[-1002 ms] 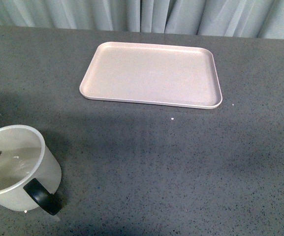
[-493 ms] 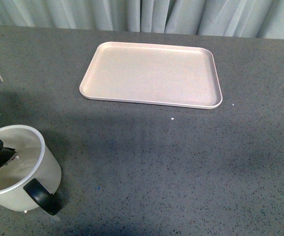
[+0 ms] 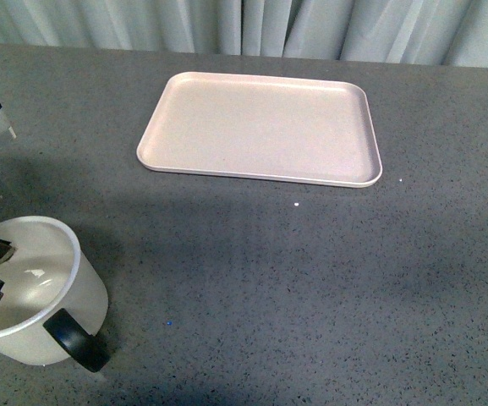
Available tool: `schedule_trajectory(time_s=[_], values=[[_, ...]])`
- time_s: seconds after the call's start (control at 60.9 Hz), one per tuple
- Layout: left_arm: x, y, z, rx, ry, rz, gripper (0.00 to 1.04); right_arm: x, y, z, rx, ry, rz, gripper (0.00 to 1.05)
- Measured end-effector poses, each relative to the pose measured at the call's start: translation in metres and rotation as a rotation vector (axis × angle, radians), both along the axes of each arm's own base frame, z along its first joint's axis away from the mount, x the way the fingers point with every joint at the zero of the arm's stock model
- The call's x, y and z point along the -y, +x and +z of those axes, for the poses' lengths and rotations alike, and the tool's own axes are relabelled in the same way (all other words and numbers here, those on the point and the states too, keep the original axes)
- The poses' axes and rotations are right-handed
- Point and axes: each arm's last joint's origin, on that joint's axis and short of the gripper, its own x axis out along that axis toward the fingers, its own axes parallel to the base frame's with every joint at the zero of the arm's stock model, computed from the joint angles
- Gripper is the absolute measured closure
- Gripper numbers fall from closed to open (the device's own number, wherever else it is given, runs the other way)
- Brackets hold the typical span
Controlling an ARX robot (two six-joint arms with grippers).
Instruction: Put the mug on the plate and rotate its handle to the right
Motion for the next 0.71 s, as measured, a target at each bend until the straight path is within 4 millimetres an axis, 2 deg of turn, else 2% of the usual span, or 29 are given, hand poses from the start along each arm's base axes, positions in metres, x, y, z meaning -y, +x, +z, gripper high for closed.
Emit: schedule_trajectory(time_s=[0.214, 0.345, 0.46, 0.509, 0.591, 0.706], values=[[0.001, 0.0, 0.008, -0.012, 0.016, 0.015, 1.03, 0.0, 0.0, 0.0, 0.0, 0.0, 0.0, 0.09], [0.008, 0.006, 0.026, 0.008, -0.007, 0.001, 1.03, 0.0, 0.0, 0.0, 0.0, 0.0, 0.0, 0.09], [0.034, 0.035, 0.06, 0.075, -0.078, -0.015, 1.03, 0.0, 0.0, 0.0, 0.0, 0.0, 0.0, 0.09], [0.043, 0.046, 0.069, 0.094, -0.097, -0.019, 1.03, 0.0, 0.0, 0.0, 0.0, 0.0, 0.0, 0.09], [0.062, 0.067, 0.078, 0.108, -0.126, -0.018, 1.03, 0.0, 0.0, 0.0, 0.0, 0.0, 0.0, 0.09], [0.087, 0.093, 0.081, 0.104, -0.134, -0.028, 1.03, 0.0, 0.0, 0.0, 0.0, 0.0, 0.0, 0.09]])
